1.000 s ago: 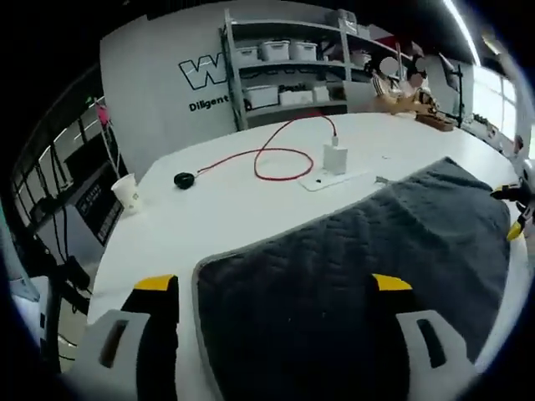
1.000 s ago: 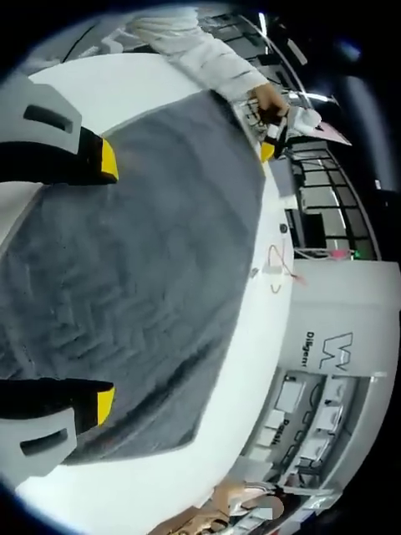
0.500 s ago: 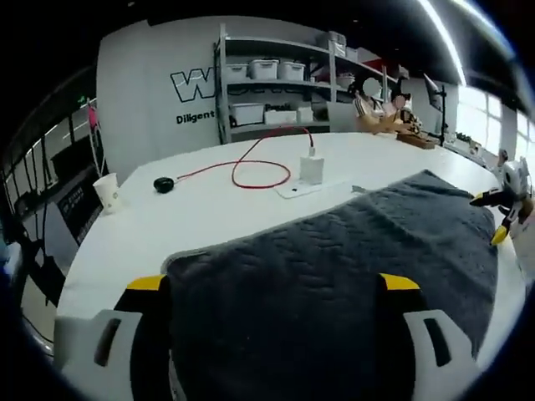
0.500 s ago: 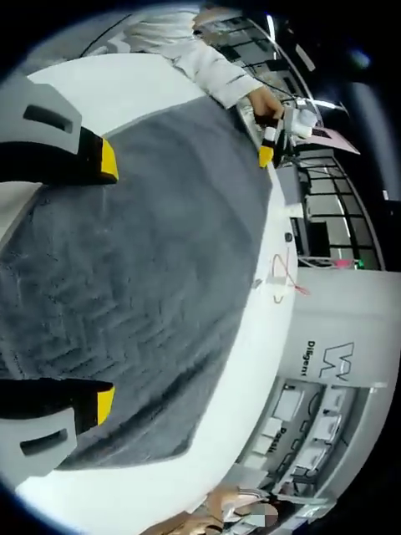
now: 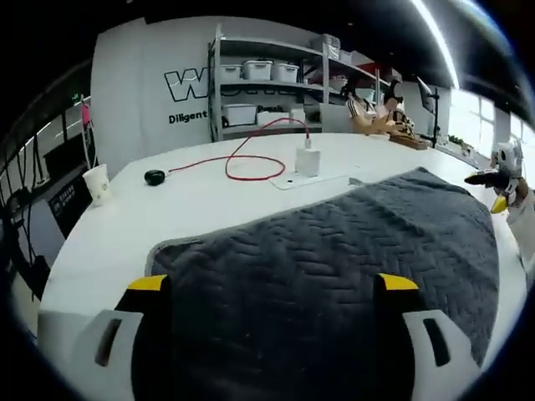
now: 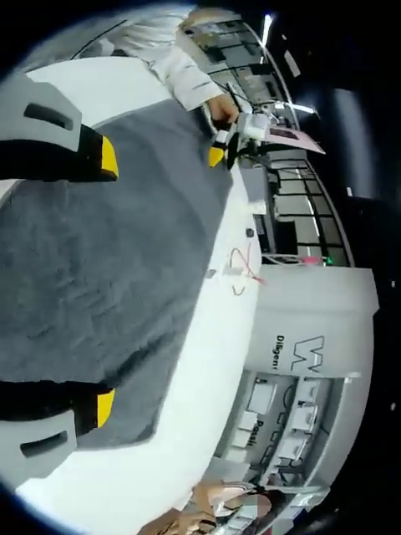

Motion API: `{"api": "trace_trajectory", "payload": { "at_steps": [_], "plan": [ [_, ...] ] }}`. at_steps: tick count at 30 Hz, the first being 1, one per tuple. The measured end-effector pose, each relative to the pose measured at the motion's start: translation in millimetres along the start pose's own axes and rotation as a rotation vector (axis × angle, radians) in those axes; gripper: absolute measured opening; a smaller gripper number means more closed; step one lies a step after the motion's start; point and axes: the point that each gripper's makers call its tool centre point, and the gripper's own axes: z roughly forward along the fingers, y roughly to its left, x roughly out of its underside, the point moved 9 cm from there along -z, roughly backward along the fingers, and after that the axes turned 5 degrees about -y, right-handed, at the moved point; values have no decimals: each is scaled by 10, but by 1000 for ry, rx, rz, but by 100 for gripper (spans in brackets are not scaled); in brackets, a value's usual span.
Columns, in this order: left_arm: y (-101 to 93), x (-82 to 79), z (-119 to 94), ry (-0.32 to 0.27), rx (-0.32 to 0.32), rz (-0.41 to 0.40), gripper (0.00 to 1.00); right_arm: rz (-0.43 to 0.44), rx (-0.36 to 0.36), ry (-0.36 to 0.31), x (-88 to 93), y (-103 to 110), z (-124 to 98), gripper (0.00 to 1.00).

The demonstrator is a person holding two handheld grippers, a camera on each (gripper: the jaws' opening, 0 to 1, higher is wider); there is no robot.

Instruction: Open the folded towel by lifting each exposed corner and separating the folded layers until the towel lies flat within the target outline without major curled edges

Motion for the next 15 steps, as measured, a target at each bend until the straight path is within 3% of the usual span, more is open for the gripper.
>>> {"api": "trace_trajectory", "payload": {
  "at_steps": [5, 11, 15],
  "plan": [
    [16, -13, -15, -16, 0, -19, 98, 2, 42, -16, -267, -273, -40, 98],
    [35, -32, -35, -38, -11, -28, 97, 22, 122, -75, -552, -705, 55, 88],
    [56, -31, -48, -44, -17, -37, 97, 54, 196, -91, -603, -1000, 175, 80]
  ]
}}
